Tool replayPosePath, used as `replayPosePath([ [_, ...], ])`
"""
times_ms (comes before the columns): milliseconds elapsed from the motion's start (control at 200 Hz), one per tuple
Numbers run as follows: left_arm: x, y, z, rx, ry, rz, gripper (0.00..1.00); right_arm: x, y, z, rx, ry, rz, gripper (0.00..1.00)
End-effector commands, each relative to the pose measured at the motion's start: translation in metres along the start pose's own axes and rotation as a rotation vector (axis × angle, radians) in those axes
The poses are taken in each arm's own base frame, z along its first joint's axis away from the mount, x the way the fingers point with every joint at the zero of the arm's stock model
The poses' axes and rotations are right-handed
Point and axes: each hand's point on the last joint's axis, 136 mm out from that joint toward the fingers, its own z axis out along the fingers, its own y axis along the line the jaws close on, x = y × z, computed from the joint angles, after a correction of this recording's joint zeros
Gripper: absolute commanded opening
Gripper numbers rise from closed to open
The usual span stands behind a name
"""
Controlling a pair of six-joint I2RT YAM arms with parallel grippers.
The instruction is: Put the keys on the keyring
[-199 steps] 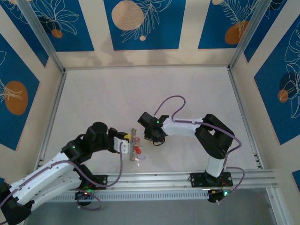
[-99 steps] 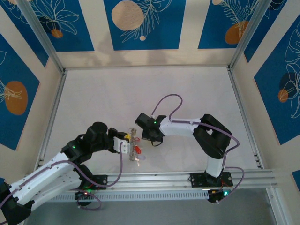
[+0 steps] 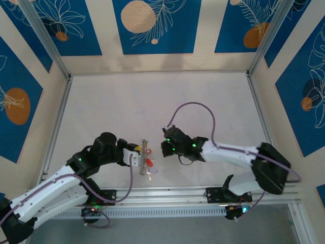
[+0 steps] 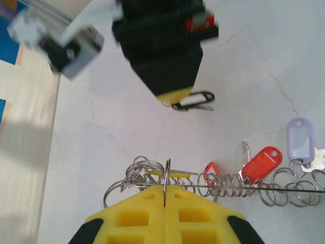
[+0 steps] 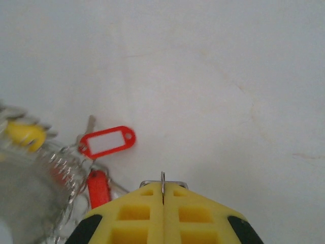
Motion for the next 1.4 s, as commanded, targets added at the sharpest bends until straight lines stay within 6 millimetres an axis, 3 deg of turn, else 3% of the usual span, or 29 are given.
replayPosePath([
  [0,-0.025,0.020,-0.012,-0.061,-0.092,-0.007,0.00,-0.027,0.025,-0.026,-0.202,-0.213,-0.231,0.00],
  [205,-0.037,0.024,-0.010,-0.062,-0.159,-0.041,0.00,-0.017,0.062,-0.079,-0.494,-0.389,-0.598,0.00],
  [430,-0.044,0.024,-0.006,-0.042,-0.202,-0.074,0.00,-0.022,0.080,-0.107,-0.652,-0.423,-0.620,0.00],
  [845,-0.048,0.028,0.001,-0.028,-0.217,-0.120,0.00,-0.025,0.093,-0.102,-0.706,-0.284,-0.550,0.00],
  [1145,-0.050,0.031,-0.002,-0.080,-0.250,-0.123,0.00,-0.017,0.095,-0.081,-0.685,-0.223,-0.503,0.00],
  [1395,-0.050,0.023,0.001,-0.038,-0.250,-0.088,0.00,-0.022,0.106,-0.088,-0.727,-0.227,-0.504,0.00],
])
